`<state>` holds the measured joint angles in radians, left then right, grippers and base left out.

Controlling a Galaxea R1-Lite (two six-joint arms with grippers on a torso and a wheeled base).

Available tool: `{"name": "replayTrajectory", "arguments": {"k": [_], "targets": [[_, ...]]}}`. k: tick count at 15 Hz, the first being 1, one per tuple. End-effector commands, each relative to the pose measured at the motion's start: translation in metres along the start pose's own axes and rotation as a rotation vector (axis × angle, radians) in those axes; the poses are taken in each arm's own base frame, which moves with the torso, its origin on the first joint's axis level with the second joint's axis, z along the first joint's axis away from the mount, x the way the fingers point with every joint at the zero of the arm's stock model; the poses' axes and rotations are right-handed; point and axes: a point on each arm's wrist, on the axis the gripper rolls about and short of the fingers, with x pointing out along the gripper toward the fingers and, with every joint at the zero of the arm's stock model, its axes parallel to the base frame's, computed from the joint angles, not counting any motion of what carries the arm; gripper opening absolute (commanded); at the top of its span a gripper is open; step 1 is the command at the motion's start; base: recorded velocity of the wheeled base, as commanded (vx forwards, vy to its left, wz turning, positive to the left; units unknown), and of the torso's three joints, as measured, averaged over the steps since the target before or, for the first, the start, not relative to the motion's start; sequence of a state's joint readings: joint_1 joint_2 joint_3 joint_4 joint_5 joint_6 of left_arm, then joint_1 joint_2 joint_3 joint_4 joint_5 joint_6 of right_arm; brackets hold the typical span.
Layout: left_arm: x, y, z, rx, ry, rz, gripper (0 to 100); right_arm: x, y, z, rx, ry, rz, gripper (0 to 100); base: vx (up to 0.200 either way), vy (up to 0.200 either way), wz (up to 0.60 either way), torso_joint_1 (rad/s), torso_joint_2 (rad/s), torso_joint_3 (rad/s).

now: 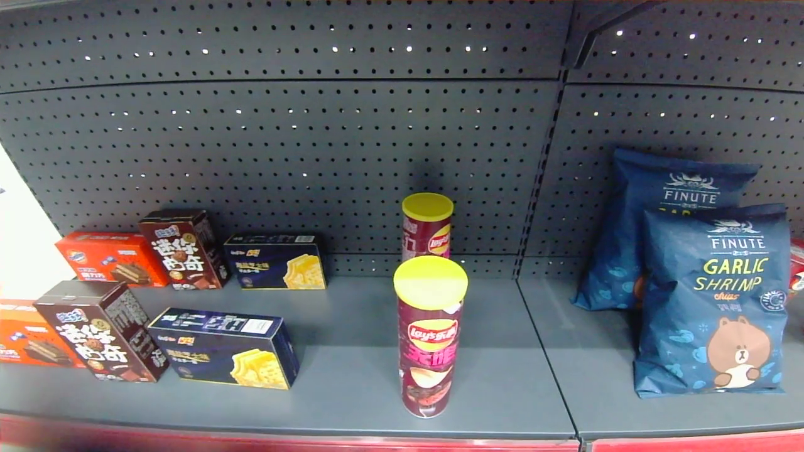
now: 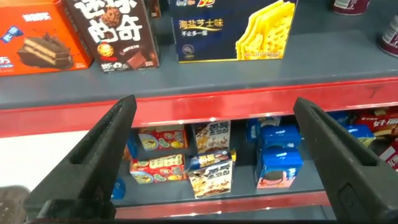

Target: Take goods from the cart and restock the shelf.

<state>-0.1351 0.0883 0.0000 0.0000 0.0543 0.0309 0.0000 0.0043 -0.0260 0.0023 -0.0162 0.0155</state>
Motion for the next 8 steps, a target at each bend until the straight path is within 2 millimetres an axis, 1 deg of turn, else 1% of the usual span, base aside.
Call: {"name": "replayTrajectory", "arguments": {"k": [1,8], "targets": [[0.0003,0.0000,0.0001,0.000,0.004,0.001,100,0.0001,0.0000,0.0002,0.000,0.001,0.001,100,0.000,0.000,0.00,0.000,0.00,0.000],[0.0003,0.0000,0.0001,0.002,0.004,0.001,100,0.0001,0.0000,0.0002,0.000,0.001,0.001,100,0.000,0.000,0.00,0.000,0.00,0.000]]}}
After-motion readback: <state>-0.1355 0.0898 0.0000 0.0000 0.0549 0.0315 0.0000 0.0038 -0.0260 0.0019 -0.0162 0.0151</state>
